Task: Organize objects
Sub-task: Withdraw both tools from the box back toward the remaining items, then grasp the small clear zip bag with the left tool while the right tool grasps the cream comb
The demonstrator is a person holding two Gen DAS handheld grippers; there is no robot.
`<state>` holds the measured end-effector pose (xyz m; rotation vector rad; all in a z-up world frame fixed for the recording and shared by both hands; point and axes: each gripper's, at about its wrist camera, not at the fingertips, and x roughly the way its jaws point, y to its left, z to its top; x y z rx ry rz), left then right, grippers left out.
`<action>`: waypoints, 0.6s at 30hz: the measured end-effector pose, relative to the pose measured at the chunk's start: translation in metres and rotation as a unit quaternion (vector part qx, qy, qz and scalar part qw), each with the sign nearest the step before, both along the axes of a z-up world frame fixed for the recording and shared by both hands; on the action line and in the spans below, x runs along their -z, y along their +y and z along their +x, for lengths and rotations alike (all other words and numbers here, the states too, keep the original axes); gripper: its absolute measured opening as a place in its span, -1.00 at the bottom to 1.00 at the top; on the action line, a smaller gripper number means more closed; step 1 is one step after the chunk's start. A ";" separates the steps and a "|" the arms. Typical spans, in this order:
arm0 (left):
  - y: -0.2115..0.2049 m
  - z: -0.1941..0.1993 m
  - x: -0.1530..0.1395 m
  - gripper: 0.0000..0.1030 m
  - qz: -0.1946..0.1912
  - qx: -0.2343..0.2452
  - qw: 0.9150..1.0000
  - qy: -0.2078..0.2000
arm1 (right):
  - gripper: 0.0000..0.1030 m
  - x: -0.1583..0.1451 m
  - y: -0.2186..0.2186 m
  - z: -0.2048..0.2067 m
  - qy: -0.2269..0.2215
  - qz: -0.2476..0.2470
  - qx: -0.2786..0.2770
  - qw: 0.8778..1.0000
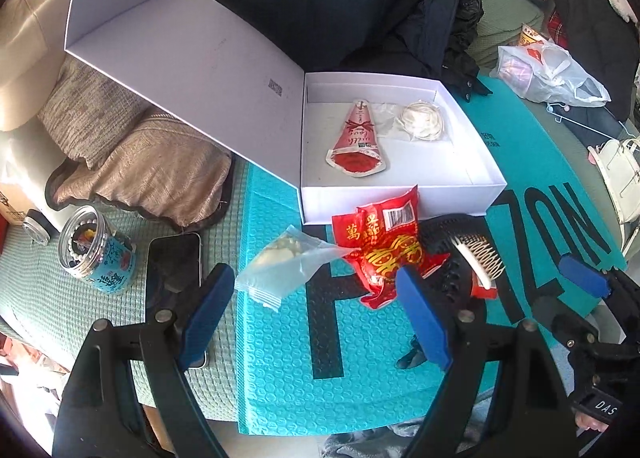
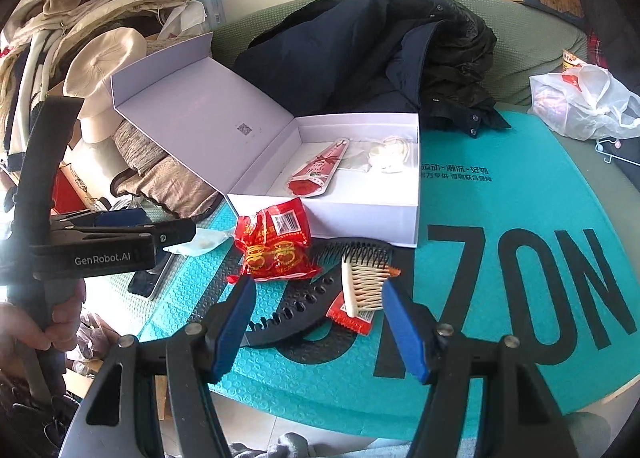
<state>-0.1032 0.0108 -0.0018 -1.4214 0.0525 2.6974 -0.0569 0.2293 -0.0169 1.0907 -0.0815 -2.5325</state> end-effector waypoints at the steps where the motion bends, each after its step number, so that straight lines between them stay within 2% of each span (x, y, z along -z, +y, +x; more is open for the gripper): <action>1: -0.002 0.000 0.005 0.60 -0.002 0.001 1.000 -0.003 | 0.28 0.003 -0.002 0.000 -0.002 -0.001 -0.002 1.000; 7: -0.009 0.000 0.028 0.60 -0.018 0.015 1.000 -0.001 | 0.28 0.014 -0.007 -0.004 -0.016 -0.018 -0.009 1.000; 12: -0.016 -0.006 0.040 0.60 0.005 0.026 1.000 -0.003 | 0.28 0.020 -0.013 -0.009 -0.023 -0.024 -0.013 0.999; 18: -0.025 -0.021 0.063 0.60 -0.005 0.025 1.000 -0.016 | 0.28 0.030 -0.015 -0.017 -0.032 -0.017 -0.010 0.999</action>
